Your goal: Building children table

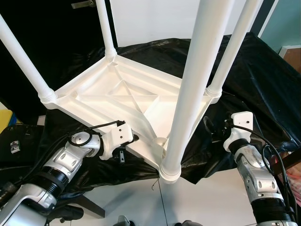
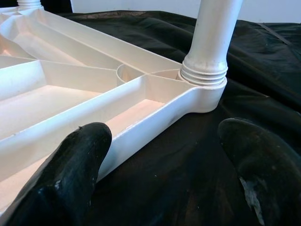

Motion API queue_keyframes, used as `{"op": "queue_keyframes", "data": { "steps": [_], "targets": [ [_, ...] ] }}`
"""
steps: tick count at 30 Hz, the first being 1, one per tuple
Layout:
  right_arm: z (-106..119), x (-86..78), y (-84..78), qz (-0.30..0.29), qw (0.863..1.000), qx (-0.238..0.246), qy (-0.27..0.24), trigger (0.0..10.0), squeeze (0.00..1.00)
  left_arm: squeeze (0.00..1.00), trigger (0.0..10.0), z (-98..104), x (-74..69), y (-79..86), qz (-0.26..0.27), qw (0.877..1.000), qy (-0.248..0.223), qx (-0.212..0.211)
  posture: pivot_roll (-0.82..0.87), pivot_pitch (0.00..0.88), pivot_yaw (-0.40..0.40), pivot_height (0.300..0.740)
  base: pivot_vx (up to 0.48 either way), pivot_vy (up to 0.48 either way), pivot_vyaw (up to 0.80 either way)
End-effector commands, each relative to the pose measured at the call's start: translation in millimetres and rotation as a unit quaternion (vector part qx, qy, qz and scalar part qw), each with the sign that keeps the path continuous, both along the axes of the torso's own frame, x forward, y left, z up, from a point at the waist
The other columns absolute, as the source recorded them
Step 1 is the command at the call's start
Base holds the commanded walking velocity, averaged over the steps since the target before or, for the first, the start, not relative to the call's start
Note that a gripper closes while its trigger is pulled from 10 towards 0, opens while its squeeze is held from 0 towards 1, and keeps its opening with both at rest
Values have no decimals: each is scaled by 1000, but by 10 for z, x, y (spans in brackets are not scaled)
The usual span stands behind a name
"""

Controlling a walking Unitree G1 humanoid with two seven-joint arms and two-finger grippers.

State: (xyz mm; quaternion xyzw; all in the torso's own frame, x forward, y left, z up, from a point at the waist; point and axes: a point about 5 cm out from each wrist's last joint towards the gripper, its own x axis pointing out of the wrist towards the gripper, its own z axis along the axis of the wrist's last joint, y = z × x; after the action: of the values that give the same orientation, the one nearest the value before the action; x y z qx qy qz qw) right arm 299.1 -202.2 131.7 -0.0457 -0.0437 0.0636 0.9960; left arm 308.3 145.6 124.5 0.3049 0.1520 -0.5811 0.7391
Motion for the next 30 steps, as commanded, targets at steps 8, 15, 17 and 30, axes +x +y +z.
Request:
{"op": "queue_keyframes", "data": {
  "steps": [8,15,17,30],
  "targets": [
    [-29,-11,-21,-1,1000,-3,3,10000,0,0,10000,-110,41,84,-8,998,27,64,-64,54,22,740,0,0,0],
    [-25,-15,-28,-5,1000,-4,1,10000,0,0,10000,-95,236,93,62,996,30,52,-74,49,33,740,0,0,0],
    [-24,-18,-36,-7,1000,-4,0,10000,0,0,5333,-71,275,77,77,996,32,36,-75,49,35,740,0,0,0],
    [-17,-11,-36,-11,1000,-2,-2,10000,0,0,0,-30,362,75,118,993,23,10,-75,46,37,740,0,0,0]
  ]
}}
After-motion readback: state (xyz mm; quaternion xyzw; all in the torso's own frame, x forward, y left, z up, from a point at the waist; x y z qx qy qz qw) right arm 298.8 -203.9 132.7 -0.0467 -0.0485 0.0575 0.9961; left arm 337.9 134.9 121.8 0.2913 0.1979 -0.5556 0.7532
